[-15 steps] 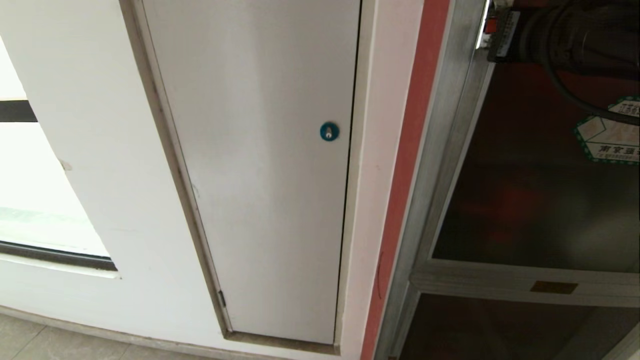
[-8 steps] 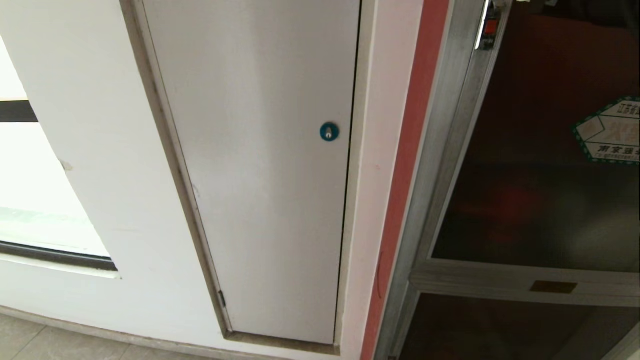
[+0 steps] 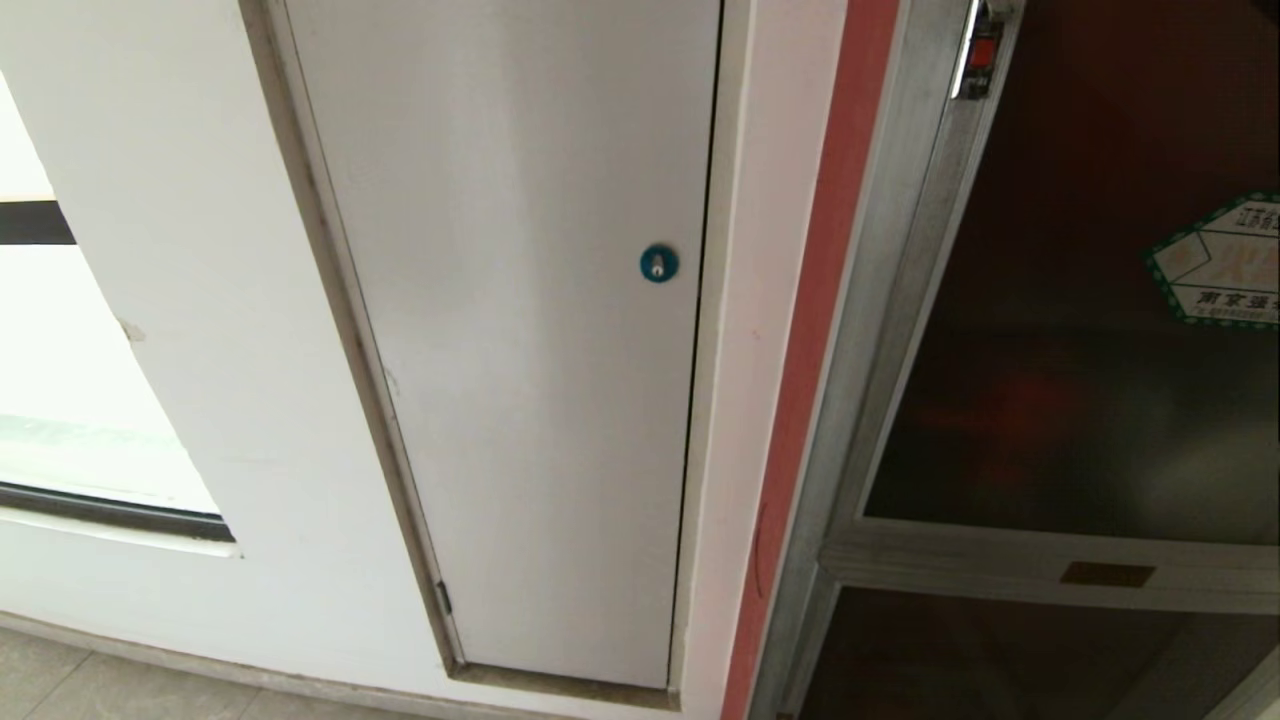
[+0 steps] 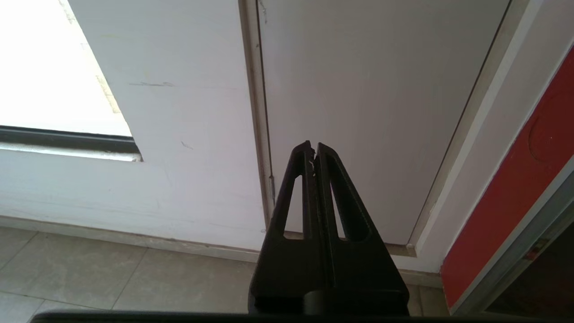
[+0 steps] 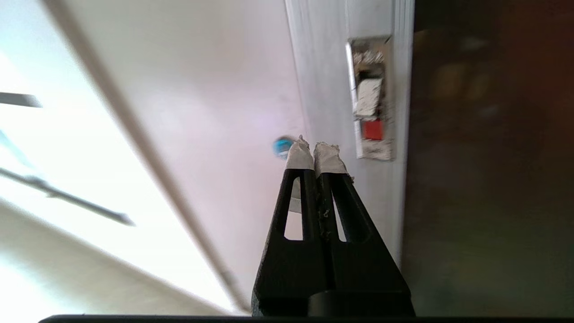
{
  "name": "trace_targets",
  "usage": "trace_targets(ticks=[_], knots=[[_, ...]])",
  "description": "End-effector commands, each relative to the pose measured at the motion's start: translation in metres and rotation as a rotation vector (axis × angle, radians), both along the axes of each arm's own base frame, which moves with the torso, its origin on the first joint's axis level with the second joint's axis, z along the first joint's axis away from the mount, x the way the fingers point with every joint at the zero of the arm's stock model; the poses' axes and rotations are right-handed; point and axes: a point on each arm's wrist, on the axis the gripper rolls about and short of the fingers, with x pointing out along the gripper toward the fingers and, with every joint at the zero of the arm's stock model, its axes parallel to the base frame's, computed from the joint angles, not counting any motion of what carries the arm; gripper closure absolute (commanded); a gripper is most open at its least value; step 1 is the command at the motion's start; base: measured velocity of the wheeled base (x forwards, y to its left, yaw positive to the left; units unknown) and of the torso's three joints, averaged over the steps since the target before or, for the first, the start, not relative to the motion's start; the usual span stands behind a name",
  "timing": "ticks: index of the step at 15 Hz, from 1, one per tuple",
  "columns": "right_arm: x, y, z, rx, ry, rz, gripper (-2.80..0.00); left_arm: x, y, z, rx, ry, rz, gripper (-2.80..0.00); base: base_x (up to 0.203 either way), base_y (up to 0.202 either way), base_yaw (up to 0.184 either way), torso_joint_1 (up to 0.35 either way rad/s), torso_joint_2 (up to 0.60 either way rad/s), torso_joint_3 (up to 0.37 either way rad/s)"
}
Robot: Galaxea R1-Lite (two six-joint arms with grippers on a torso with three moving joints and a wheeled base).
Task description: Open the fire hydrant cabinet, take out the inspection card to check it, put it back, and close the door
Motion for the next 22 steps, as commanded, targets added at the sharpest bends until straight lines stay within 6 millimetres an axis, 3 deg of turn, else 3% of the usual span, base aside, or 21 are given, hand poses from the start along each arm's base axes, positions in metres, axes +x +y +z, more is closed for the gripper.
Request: trace_targets(ticks=[1, 5, 14, 22], knots=[[0.013, -0.005, -0.005, 0.022, 0.033, 0.034, 0.00, 0.000, 0.000, 0.000, 0.000, 0.002, 0.000, 0.00, 0.000, 0.000, 0.000, 0.000, 0.00, 0.000], [0.024, -0.009, -0.008, 0.081, 0.057, 0.163, 0.00, 0.000, 0.000, 0.000, 0.000, 0.002, 0.000, 0.00, 0.000, 0.000, 0.000, 0.000, 0.00, 0.000], [0.051, -0.013, -0.010, 0.094, -0.010, 0.140, 0.00, 0.000, 0.000, 0.000, 0.000, 0.001, 0.000, 0.00, 0.000, 0.000, 0.000, 0.000, 0.00, 0.000], [0.063, -0.018, -0.013, 0.096, -0.021, 0.108, 0.00, 0.000, 0.000, 0.000, 0.000, 0.001, 0.000, 0.00, 0.000, 0.000, 0.000, 0.000, 0.00, 0.000]])
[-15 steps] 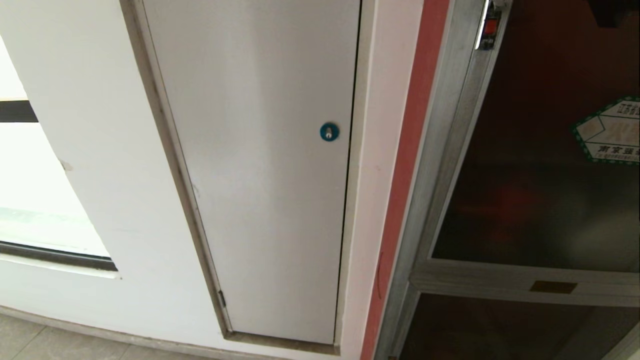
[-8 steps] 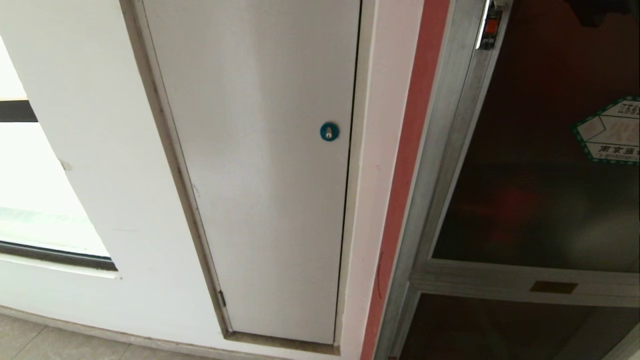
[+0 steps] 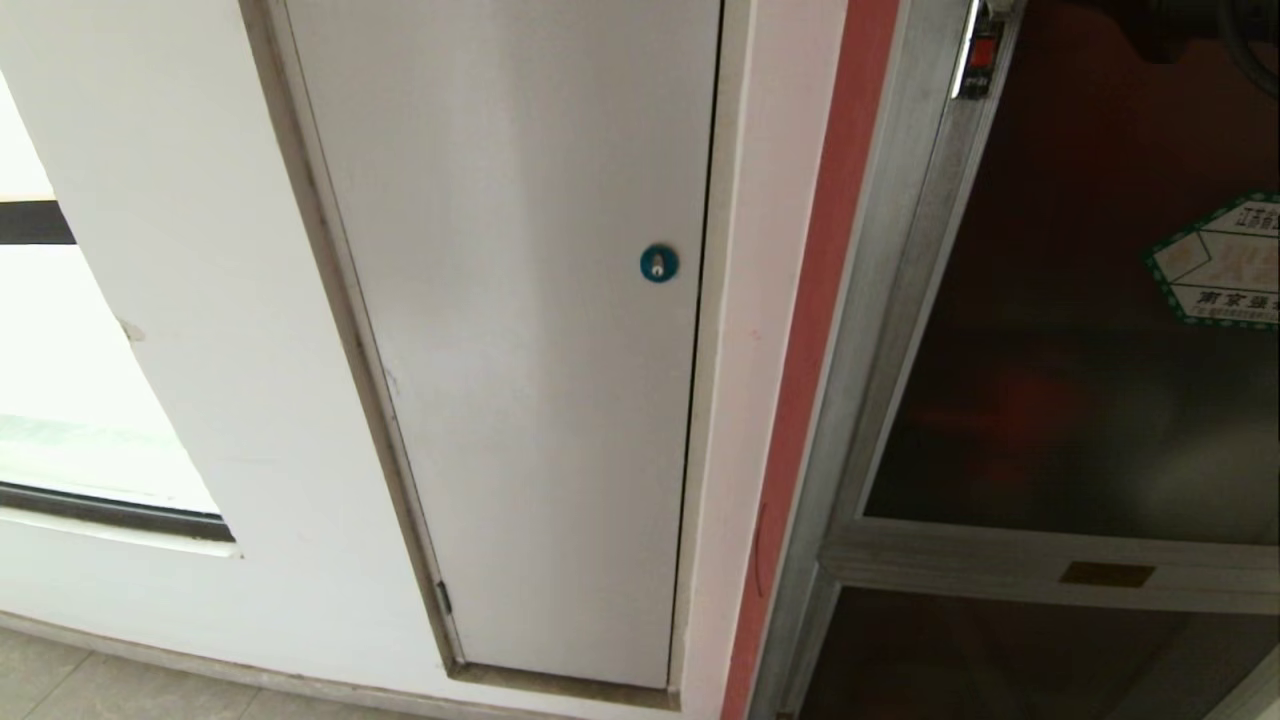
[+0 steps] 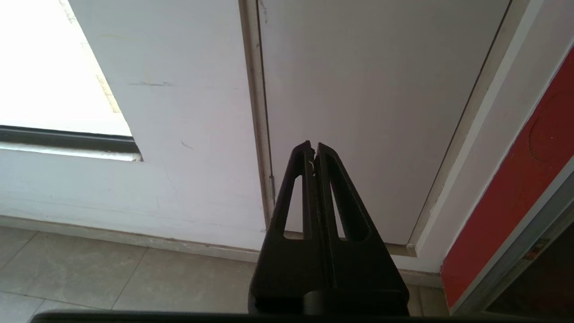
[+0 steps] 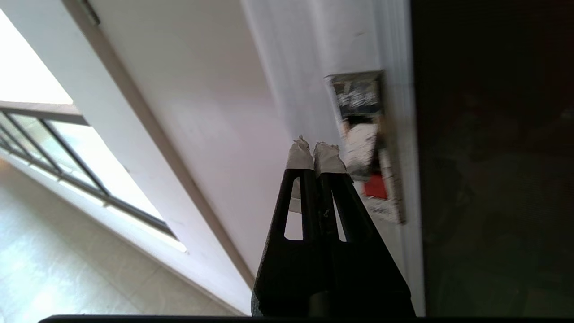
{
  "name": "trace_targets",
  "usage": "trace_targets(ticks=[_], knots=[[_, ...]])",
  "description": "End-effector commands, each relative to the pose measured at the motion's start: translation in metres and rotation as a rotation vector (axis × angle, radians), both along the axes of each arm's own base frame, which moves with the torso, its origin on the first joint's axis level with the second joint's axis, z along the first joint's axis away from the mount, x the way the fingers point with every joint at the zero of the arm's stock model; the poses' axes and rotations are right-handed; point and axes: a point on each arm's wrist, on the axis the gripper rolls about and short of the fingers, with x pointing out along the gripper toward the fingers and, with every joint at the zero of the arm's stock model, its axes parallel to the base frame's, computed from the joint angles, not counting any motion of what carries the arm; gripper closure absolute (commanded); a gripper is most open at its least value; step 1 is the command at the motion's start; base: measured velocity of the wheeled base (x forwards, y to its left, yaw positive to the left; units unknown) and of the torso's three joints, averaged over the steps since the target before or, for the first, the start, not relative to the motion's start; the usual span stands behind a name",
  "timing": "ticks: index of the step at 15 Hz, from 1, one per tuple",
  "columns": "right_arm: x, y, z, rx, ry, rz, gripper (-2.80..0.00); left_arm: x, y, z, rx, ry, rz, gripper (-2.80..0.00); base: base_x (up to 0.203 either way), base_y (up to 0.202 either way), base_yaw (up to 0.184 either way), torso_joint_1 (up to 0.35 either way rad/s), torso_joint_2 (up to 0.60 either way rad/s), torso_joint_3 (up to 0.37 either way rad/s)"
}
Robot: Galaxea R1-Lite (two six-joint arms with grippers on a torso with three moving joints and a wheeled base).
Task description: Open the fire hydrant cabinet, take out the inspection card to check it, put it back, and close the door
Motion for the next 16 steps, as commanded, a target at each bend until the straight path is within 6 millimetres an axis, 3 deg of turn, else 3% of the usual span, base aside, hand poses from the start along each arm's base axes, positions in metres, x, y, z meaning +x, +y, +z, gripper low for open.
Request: trace_targets(ticks=[1, 16], knots=[[0.0029, -0.0023, -0.0012, 0.001, 0.004, -0.009, 0.00, 0.0002, 0.0000, -0.0004, 0.000, 0.002, 0.000, 0.00, 0.000, 0.000, 0.000, 0.000, 0.00, 0.000], [0.0109, -0.0065, -0.0083, -0.006, 0.044, -0.033, 0.00, 0.0002, 0.0000, -0.0004, 0.000, 0.002, 0.000, 0.00, 0.000, 0.000, 0.000, 0.000, 0.00, 0.000]])
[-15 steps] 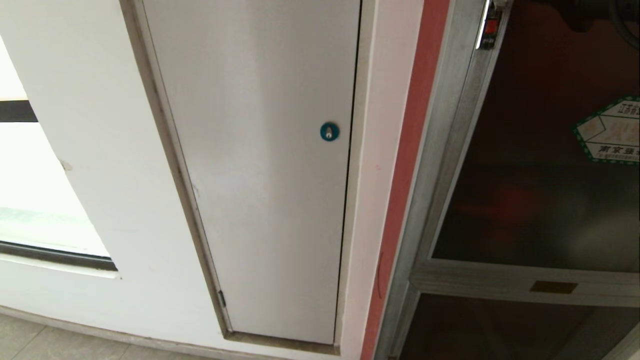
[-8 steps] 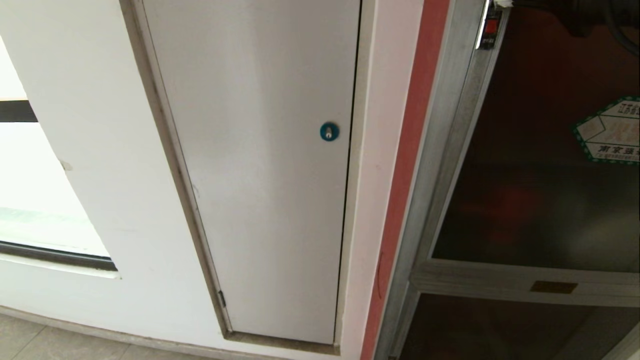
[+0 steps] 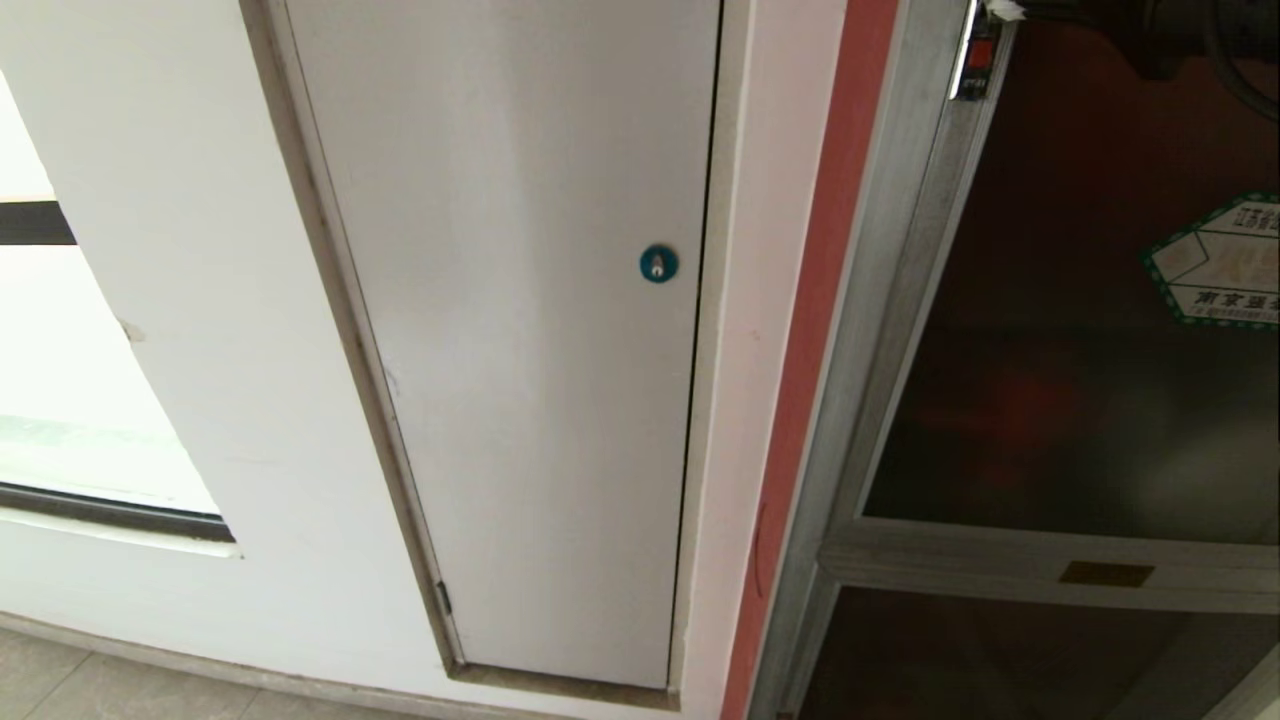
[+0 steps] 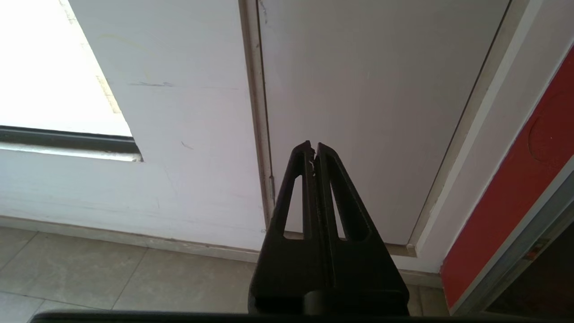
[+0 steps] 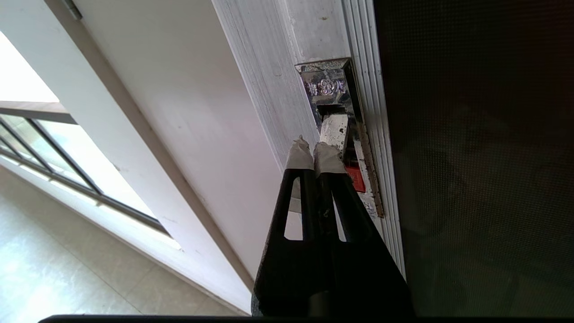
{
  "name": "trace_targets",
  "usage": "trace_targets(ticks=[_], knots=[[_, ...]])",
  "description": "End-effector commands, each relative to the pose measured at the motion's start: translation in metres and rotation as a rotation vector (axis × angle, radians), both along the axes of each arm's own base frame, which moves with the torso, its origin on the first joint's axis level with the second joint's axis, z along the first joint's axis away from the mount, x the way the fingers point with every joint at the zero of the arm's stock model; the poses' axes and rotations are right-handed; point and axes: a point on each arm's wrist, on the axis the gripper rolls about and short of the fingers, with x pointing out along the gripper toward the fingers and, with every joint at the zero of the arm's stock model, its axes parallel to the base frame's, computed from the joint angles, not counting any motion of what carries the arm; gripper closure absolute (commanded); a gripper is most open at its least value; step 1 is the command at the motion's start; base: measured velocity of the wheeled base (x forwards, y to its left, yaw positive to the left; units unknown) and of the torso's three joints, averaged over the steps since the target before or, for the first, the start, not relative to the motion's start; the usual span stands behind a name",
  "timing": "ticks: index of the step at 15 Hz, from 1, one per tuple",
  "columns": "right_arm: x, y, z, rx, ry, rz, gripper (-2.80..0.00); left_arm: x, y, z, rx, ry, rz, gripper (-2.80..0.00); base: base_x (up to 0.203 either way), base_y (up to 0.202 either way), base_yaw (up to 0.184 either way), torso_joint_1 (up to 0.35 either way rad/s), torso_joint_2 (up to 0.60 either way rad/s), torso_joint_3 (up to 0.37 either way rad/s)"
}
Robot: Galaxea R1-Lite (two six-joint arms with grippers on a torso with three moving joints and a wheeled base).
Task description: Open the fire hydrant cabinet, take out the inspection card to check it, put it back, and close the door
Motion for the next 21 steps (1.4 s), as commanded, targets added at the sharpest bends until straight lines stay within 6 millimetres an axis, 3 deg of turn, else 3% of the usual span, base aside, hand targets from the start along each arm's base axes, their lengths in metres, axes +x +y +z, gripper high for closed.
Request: trace_targets(ticks=[1, 21], knots=[[0.003, 0.000, -0.002, 0.001, 0.011, 0.000, 0.00, 0.000, 0.000, 0.000, 0.000, 0.002, 0.000, 0.00, 0.000, 0.000, 0.000, 0.000, 0.00, 0.000], [0.029, -0.011, -0.016, -0.004, 0.041, -0.049, 0.00, 0.000, 0.000, 0.000, 0.000, 0.002, 0.000, 0.00, 0.000, 0.000, 0.000, 0.000, 0.00, 0.000]])
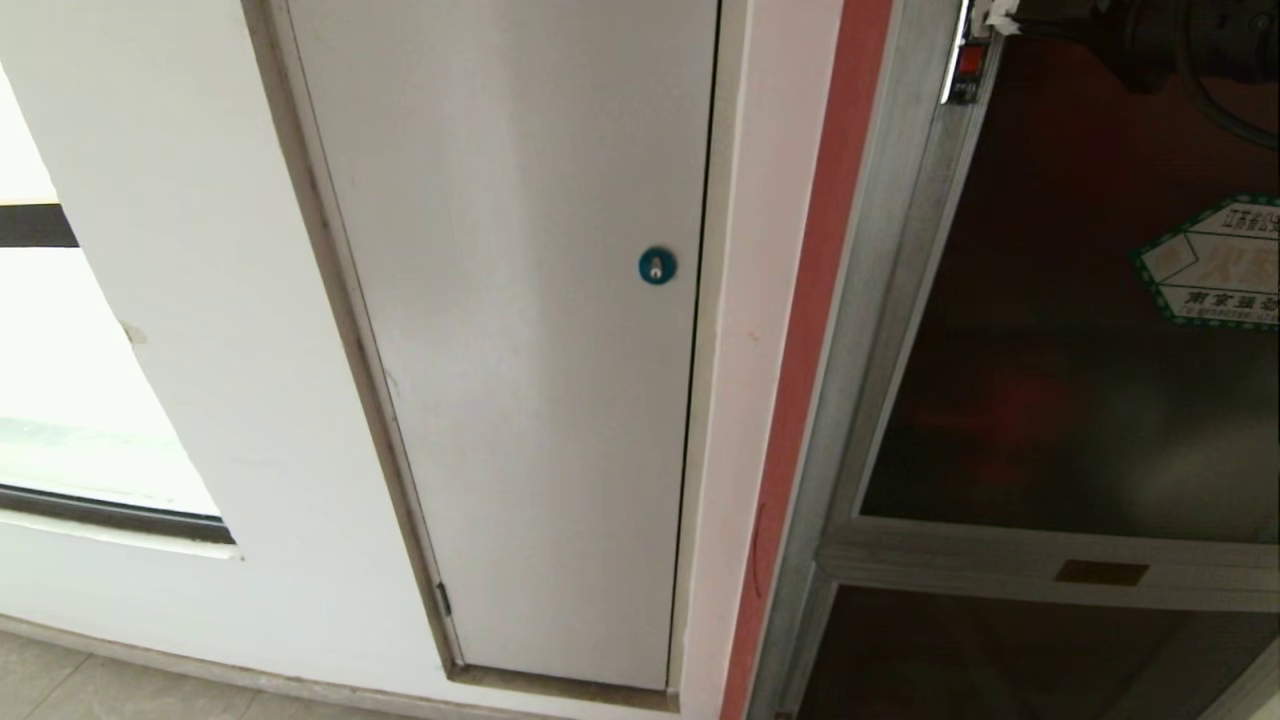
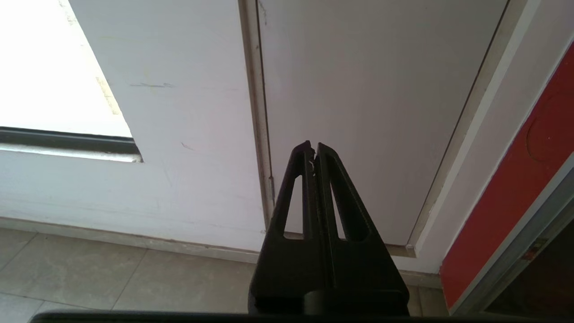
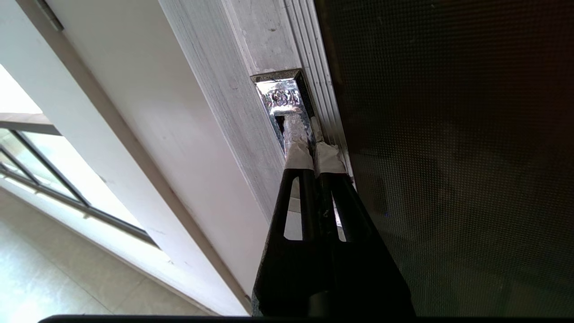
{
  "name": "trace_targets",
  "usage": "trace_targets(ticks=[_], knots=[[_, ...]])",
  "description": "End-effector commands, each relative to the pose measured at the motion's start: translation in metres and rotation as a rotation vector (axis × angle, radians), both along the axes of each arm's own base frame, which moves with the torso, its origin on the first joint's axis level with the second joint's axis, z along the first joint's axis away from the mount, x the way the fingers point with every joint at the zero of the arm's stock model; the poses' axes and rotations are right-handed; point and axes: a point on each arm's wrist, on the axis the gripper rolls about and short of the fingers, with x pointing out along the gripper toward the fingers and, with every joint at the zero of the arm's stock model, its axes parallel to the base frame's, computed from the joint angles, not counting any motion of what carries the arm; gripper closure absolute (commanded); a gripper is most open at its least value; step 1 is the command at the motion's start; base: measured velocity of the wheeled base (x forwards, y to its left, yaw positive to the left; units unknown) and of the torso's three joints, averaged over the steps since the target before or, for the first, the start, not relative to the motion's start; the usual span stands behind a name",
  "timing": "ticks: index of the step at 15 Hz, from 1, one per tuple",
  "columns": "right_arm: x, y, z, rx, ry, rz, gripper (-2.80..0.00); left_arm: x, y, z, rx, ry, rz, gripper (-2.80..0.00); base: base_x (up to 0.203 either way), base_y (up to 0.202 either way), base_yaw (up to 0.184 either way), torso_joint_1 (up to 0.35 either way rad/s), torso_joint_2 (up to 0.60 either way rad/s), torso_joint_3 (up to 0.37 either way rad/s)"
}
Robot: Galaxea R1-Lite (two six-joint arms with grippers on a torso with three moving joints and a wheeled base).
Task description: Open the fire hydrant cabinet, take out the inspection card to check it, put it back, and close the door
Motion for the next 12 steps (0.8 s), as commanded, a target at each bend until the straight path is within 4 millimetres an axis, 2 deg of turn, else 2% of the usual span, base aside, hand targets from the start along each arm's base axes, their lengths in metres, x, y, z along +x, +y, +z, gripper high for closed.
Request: trace_targets(ticks=[1, 4, 12], knots=[[0.006, 0.001, -0.005, 0.000, 0.019, 0.002, 0.00, 0.000, 0.000, 0.000, 0.000, 0.000, 0.000, 0.00, 0.000, 0.000, 0.000, 0.000, 0.00, 0.000], [0.004, 0.001, -0.004, -0.001, 0.022, 0.006, 0.00, 0.000, 0.000, 0.000, 0.000, 0.002, 0.000, 0.00, 0.000, 0.000, 0.000, 0.000, 0.00, 0.000], [-0.039, 0.018, 0.016, 0.005, -0.014, 0.093, 0.00, 0.000, 0.000, 0.000, 0.000, 0.000, 0.000, 0.00, 0.000, 0.000, 0.000, 0.000, 0.00, 0.000]])
